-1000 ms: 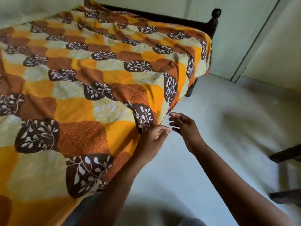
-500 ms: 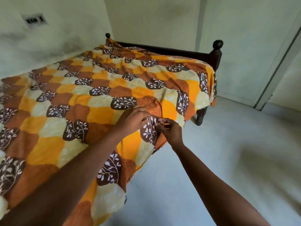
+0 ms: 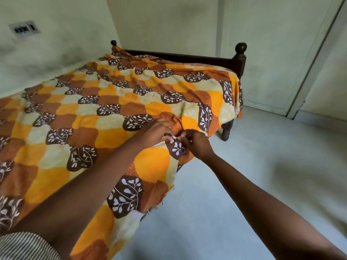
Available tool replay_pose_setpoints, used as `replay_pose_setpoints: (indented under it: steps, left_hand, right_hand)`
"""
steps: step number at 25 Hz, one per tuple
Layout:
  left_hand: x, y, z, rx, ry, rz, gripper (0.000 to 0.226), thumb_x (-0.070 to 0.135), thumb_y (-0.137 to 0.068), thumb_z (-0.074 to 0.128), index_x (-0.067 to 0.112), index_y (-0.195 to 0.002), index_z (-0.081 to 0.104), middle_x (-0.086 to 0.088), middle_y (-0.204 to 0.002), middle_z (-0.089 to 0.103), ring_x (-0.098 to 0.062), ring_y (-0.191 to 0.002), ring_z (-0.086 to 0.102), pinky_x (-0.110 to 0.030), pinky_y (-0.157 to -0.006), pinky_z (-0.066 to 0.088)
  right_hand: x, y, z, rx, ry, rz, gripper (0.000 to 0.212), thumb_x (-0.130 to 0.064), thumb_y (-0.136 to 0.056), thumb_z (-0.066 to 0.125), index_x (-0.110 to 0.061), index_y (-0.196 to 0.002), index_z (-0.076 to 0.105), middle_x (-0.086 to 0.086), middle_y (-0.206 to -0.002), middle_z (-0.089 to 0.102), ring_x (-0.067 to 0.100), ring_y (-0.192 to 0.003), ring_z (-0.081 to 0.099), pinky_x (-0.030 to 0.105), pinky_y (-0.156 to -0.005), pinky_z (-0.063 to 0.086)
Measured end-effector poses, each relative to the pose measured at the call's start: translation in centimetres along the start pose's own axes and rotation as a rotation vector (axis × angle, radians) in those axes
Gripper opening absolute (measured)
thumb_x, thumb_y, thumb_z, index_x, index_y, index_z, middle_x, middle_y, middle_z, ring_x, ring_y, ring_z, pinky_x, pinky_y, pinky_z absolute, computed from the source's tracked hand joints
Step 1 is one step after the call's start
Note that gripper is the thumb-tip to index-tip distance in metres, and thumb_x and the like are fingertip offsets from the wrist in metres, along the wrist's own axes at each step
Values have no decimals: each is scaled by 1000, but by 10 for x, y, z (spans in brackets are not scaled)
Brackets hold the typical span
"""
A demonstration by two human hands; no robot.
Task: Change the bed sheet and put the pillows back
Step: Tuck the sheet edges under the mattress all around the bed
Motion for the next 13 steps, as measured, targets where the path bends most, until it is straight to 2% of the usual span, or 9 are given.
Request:
replay_pose_setpoints:
  steps: [2,5,6,8,10,13]
  left_hand:
    - [-2,-15,-5,47,24,-25,18,19,-80,69,10,-95,74,-7,-98,71,-27,-101,55,-39,-83,48]
    - [-10,-32,-7,86,12,-101,18,21,-83,66,12,-96,74,-4,-97,71,-25,-99,53,-38,-82,47]
    - [-12,-35,-6,72,27,-108,17,22,-84,66,13,-96,74,-3,-98,71,-24,-99,53,-38,-82,47]
    - [-13,-37,-4,6,100,-69,17,24,-83,67,14,-94,73,-2,-95,70,-22,-100,54,-36,-83,46]
    - [-12,-34,-3,-39,135,-10,21,31,-80,70,17,-95,73,3,-93,68,-15,-97,51,-26,-80,39]
    - [-10,-38,4,-9,-34,-26,24,31,-81,68,19,-101,72,5,-103,68,-18,-106,48,-29,-84,34]
  right_hand:
    - [-1,-8,-4,19,-8,44,21,-24,-91,57,-5,-94,66,15,-96,68,30,-89,61,35,-73,45]
    - [0,-10,-6,52,-289,218,21,-27,-87,65,-8,-95,64,3,-92,66,18,-86,61,28,-75,43]
    - [0,-9,-3,23,-313,243,21,-28,-84,68,-11,-95,64,1,-90,65,15,-84,60,25,-74,42]
    - [2,-8,2,-51,-204,224,16,-29,-82,70,-15,-88,65,4,-85,67,13,-76,57,22,-66,38]
    - [5,-9,3,-32,-202,222,11,-27,-82,70,-18,-76,66,7,-75,65,12,-66,55,20,-56,37]
    - [15,-13,1,77,-348,291,10,-23,-79,73,-13,-82,73,5,-72,66,11,-61,57,24,-58,45]
Point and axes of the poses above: each hand's wrist, its own y-axis away from the middle knuckle, its own z-axis out of the palm, x = y × z, the point moved 2 cm from there along -y, towards the middle knuckle
